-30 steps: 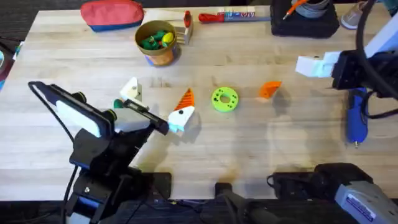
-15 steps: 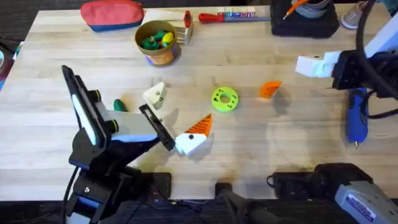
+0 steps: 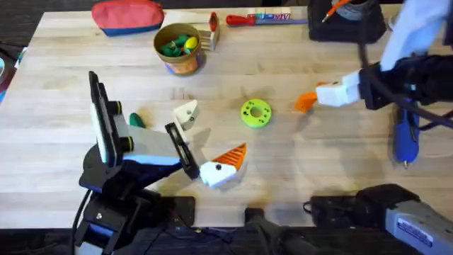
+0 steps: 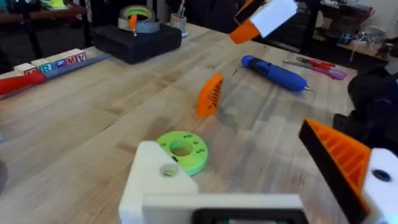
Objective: Pick up the gripper from the table and insert it into the empty holder that is missing its gripper. Then pick up a screw, insert it into the mounting hole, and use the screwdriver to tighten it. Finally, clean up the table by picking up the vegetable and placing it into the bucket.
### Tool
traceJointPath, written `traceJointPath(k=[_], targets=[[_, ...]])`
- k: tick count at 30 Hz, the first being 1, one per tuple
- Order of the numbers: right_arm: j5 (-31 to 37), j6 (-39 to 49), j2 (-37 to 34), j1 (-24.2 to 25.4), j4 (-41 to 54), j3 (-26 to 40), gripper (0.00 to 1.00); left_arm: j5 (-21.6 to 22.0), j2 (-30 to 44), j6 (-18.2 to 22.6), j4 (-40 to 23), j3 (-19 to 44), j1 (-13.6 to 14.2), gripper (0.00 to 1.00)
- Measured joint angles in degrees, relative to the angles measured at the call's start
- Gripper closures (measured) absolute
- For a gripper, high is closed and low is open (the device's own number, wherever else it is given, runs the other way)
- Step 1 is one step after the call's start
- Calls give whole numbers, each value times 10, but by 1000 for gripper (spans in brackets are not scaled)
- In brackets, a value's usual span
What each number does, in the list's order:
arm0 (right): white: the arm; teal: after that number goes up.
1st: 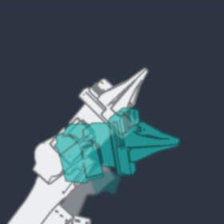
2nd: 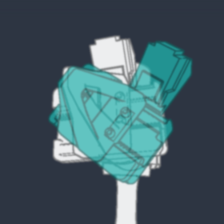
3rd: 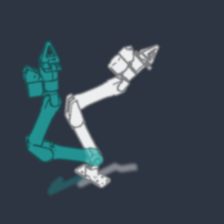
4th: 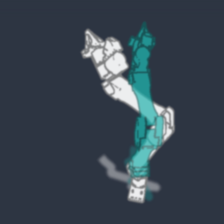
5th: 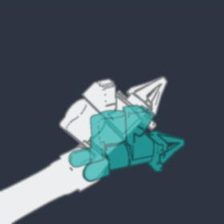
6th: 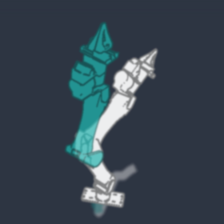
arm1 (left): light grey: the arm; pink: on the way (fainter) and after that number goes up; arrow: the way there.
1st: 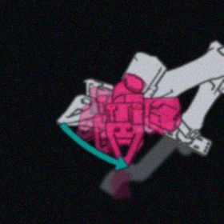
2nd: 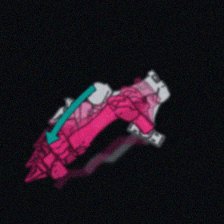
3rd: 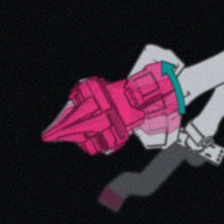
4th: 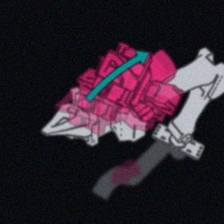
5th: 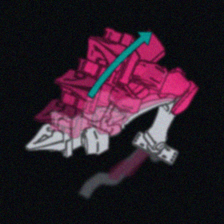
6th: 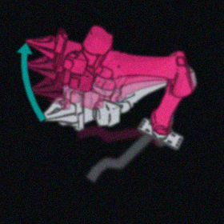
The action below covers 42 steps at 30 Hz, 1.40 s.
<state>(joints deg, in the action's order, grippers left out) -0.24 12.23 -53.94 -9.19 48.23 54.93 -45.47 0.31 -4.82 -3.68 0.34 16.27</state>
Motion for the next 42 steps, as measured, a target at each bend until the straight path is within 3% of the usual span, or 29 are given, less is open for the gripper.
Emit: traceJointPath(k=[5,13,17,22,32,35,37,42], targets=[[25,49,-65,-46,76,34,10,0,0,-2,0,0,0,14],[40,84,-149,-56,59,34,10,-2,0,-2,0,0,0,15],[41,129,-209,-56,28,34,103,-2,0,-2,0,0,0,16],[41,171,-249,-56,9,34,146,-2,0,-2,0,0,0,15],[47,201,-279,-56,-6,34,516,-2,0,-2,0,0,0,15],[49,206,-279,-56,-5,34,741,-2,0,-2,0,0,0,15],[49,207,-279,-56,-5,34,960,-2,0,-2,0,0,0,15],[49,205,-270,-56,-4,35,998,-2,0,-2,0,0,0,15]])
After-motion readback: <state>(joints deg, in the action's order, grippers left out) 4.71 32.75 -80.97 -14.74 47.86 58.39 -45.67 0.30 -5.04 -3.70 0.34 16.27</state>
